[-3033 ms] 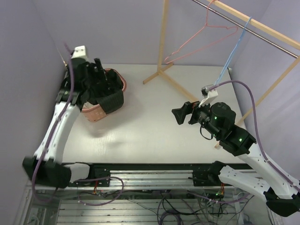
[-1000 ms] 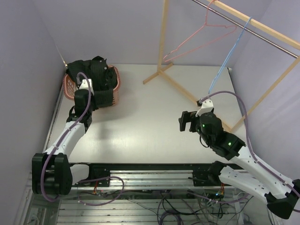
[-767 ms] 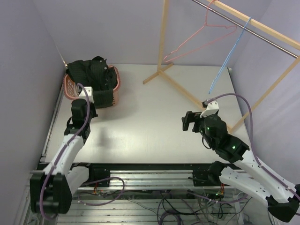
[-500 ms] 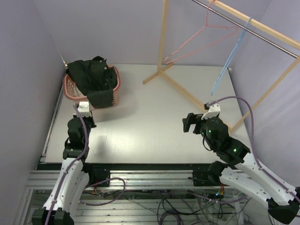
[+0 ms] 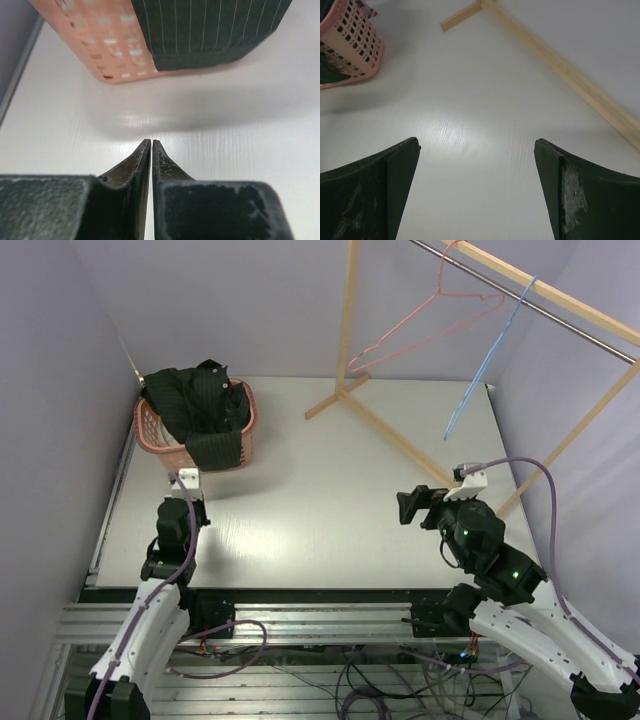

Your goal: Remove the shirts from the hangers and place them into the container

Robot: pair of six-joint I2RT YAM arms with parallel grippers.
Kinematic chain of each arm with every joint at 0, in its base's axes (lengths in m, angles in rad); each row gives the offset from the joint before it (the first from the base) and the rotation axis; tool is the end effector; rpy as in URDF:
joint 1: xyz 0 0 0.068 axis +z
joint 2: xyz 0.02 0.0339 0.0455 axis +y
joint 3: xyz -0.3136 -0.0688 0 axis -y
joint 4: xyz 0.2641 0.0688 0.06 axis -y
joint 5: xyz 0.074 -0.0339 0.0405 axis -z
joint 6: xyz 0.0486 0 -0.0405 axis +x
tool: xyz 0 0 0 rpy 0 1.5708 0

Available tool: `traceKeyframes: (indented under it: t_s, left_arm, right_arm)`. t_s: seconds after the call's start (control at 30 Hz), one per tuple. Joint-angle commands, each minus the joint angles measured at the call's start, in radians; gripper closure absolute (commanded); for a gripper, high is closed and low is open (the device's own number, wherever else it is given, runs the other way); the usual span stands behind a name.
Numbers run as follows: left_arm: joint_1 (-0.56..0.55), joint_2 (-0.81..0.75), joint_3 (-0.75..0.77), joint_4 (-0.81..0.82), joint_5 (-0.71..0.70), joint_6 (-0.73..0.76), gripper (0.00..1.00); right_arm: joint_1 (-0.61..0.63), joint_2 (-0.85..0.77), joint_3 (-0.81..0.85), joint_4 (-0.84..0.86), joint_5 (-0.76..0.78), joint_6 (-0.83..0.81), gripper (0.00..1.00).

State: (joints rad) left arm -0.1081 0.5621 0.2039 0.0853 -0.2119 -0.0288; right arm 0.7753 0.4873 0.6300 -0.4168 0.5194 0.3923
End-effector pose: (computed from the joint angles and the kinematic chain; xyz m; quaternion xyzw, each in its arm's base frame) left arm 0.1403 -0.0049 0.2115 -0.0325 0.7942 0.0430 0.6053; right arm 0.0938 0.0581 0.3258 0.0056 0.7858 0.1509 0.5998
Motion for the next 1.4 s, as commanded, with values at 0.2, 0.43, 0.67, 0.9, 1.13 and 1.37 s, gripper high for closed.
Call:
traceKeyframes:
  t_s: [0.2,0.43,0.67,0.9,1.13,1.37]
  left_arm:
    - [-0.060,0.059,-0.046,0.144,-0.100,-0.012,0.89]
    - [-0.073,-0.033,-0.105,0.152,0.027,0.061,0.90]
    - [-0.073,-0.209,-0.171,0.118,0.072,0.087,0.01]
    - [-0.073,-0.089,-0.144,0.158,-0.036,0.024,0.01]
    - [-0.073,-0.084,-0.143,0.161,-0.069,0.013,0.01]
    - [-0.073,-0.078,-0.142,0.164,-0.066,0.016,0.01]
  right_arm:
    - [-0.001,-0.039,-0.015,-0.061,0.153,0.064,0.00]
    - [-0.001,-0.096,-0.034,-0.053,0.181,0.061,0.00]
    - [0.001,-0.220,-0.096,-0.040,0.316,0.086,0.00]
    - [0.001,-0.271,-0.188,-0.034,0.435,0.247,0.00]
    - [0.001,-0.194,-0.240,0.087,0.407,0.024,0.00]
    - [-0.001,0.045,-0.215,0.131,0.484,0.120,0.00]
